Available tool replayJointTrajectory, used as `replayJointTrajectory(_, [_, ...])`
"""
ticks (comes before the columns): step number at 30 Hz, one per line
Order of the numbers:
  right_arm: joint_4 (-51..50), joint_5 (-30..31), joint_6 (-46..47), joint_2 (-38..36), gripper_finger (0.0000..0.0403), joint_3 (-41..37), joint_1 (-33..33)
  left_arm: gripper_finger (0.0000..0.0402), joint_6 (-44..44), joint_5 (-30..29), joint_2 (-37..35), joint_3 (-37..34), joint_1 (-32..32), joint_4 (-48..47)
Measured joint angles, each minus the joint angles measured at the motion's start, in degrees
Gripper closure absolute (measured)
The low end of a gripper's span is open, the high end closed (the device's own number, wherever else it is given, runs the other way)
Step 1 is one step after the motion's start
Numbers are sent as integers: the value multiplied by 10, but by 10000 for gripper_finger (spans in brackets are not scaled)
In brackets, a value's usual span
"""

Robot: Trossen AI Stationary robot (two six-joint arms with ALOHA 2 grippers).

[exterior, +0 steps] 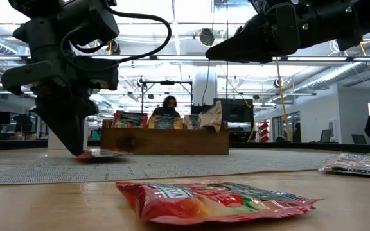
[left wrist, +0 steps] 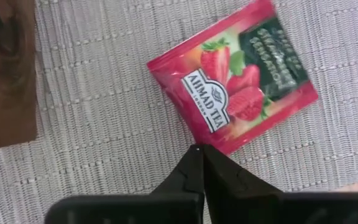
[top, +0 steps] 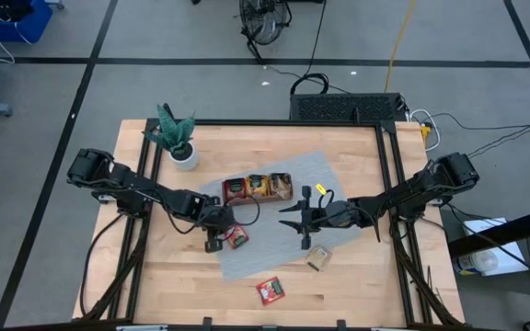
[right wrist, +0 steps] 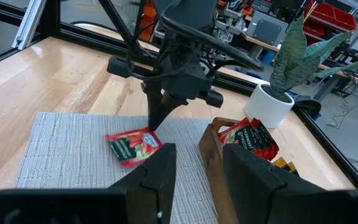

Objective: Pick & Place Tea
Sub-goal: Put the top red tea into the left part of the wooden organizer

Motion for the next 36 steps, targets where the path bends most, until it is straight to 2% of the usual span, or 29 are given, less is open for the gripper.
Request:
replayJointTrajectory(4, [0, 0, 0, 0, 282, 0, 0, 399, -2, -1, 0, 0, 0, 4])
replayJointTrajectory(7, [0, 0, 0, 0, 282, 0, 0, 388, -55, 0, 0, 0, 0, 19])
replayJointTrajectory(12, [0, 0, 0, 0, 281, 0, 0, 341, -138, -1, 0, 0, 3, 29])
replayJointTrajectory(18, [0, 0, 0, 0, 282, 0, 0, 279, -121, -14, 0, 0, 6, 27])
replayJointTrajectory(23, [0, 0, 0, 0, 282, 0, 0, 246, -122, -11, 0, 0, 17, 34])
replayJointTrajectory(28, [0, 0, 0, 0, 282, 0, 0, 232, -120, 36, 0, 0, 22, 68])
replayJointTrajectory(36, [0, 0, 0, 0, 282, 0, 0, 231, -135, 34, 0, 0, 22, 70])
